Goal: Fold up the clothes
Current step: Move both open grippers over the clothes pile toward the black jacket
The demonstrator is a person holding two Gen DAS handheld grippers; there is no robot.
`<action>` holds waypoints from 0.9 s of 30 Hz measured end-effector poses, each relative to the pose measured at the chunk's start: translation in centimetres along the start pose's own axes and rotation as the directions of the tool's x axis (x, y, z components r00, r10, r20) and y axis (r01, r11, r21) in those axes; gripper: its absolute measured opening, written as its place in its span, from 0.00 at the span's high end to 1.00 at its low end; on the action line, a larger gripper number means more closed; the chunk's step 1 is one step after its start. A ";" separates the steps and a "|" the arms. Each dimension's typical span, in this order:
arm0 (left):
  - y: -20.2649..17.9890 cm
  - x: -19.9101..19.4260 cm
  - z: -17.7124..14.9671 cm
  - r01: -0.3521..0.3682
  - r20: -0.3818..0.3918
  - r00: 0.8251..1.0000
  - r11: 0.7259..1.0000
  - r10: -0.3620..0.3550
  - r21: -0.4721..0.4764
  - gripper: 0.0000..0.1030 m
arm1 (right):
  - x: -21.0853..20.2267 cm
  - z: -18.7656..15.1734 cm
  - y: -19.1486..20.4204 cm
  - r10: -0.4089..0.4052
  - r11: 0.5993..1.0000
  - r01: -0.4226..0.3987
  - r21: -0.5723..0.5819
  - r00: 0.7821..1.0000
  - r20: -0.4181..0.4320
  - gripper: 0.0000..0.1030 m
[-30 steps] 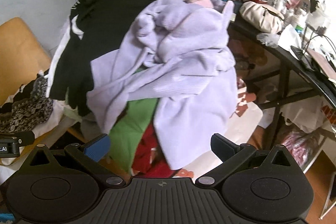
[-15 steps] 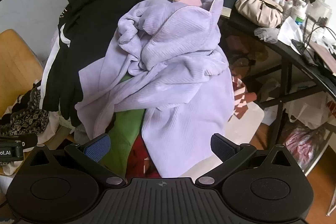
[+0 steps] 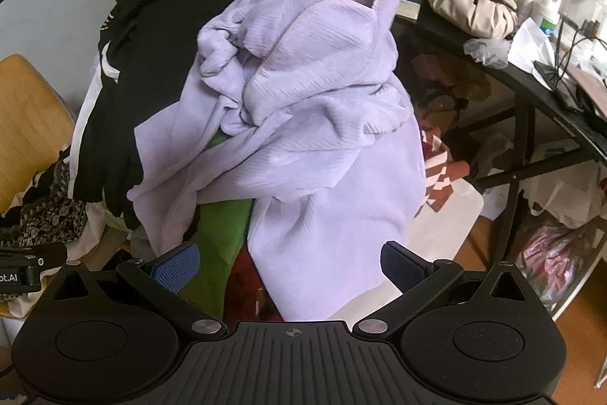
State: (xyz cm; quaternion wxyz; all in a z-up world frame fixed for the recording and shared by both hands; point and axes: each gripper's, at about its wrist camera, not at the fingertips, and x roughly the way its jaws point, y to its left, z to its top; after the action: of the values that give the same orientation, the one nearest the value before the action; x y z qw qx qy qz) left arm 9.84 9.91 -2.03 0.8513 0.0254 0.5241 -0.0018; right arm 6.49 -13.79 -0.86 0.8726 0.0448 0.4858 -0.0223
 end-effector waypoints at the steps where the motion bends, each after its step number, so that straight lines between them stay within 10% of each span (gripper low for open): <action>1: -0.1 0.0 0.0 0.000 -0.002 1.000 1.000 0.000 -0.001 0.00 | 0.1 -0.1 -0.3 0.000 1.000 0.000 0.006 1.000 -0.003 0.01; 27: -3.9 -0.1 0.9 -0.007 0.027 1.000 1.000 0.007 -0.023 0.00 | 1.2 0.3 -4.9 0.012 0.999 -0.012 0.034 1.000 -0.016 0.01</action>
State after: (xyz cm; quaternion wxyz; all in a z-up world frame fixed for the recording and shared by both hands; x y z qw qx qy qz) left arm 10.51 5.98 -1.71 0.8586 0.0174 0.5124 0.0069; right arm 6.96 -18.66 -2.02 0.8679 0.0627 0.4921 -0.0249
